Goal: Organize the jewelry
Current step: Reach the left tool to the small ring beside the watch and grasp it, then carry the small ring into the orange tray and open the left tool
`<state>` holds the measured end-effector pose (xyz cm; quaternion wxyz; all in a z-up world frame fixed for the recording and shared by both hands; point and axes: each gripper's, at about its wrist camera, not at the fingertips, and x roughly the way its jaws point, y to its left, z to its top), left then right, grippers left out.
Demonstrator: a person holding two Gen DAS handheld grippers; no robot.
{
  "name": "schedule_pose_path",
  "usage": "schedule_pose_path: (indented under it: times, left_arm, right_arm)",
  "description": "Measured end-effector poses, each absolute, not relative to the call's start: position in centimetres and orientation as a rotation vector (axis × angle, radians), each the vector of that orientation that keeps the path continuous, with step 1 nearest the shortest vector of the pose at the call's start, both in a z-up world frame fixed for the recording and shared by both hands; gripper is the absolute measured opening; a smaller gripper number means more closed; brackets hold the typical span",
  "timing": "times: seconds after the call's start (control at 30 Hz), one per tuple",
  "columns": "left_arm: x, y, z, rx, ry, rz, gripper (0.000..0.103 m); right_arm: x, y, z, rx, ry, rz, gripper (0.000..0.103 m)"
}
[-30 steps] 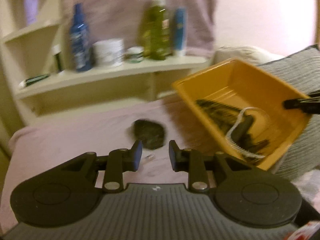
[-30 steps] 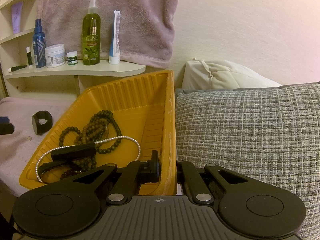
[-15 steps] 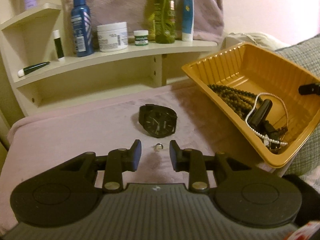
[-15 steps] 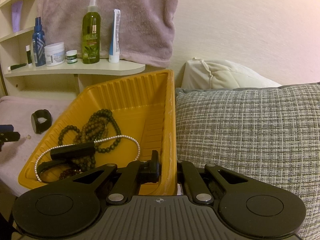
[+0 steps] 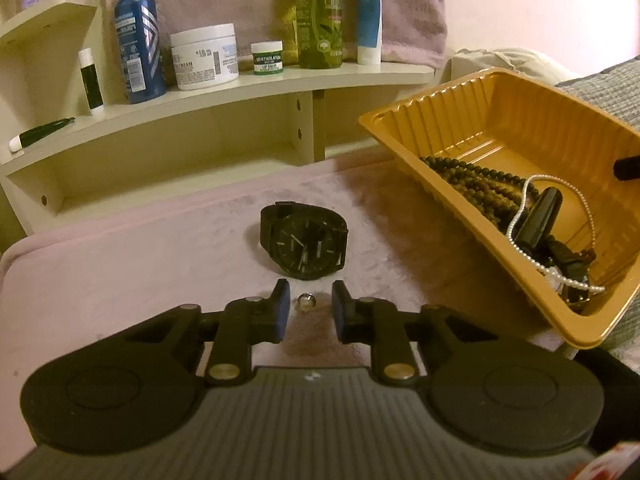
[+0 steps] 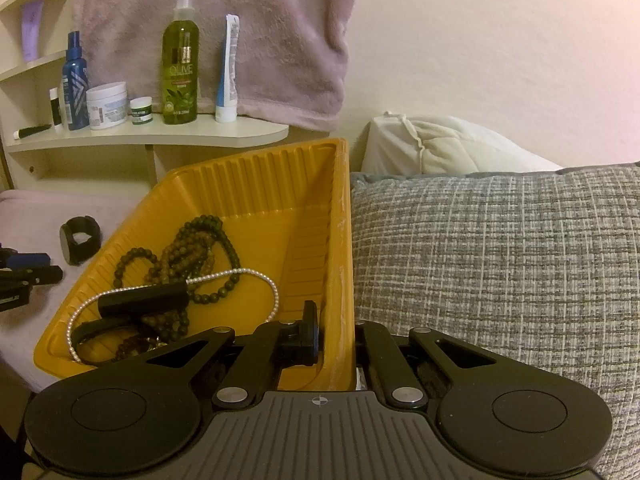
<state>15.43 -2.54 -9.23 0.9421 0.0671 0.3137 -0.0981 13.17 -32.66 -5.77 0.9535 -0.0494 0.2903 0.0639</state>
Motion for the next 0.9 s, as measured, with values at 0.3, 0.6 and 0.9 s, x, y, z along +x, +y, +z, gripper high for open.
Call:
schedule_pose_path:
  times: [0.3,0.6,0.9]
  left_arm:
    - [15.6,-2.4,-9.6,0.148,0.648,-0.205,0.008]
    - [14.4,-2.4,-8.0,0.158,0.616,-0.216,0.008]
    - [12.9,-2.9,-4.7,0.111,0.557,-0.296,0.008]
  right_arm:
    - [13.2,-32.7,-5.7,-0.100,0.589,0.130,0.003]
    - [13.1,-32.7,-5.7,-0.102,0.586,0.131,0.003]
    - [13.0,-32.6,-5.5,-0.104,0.582,0.133,0.003]
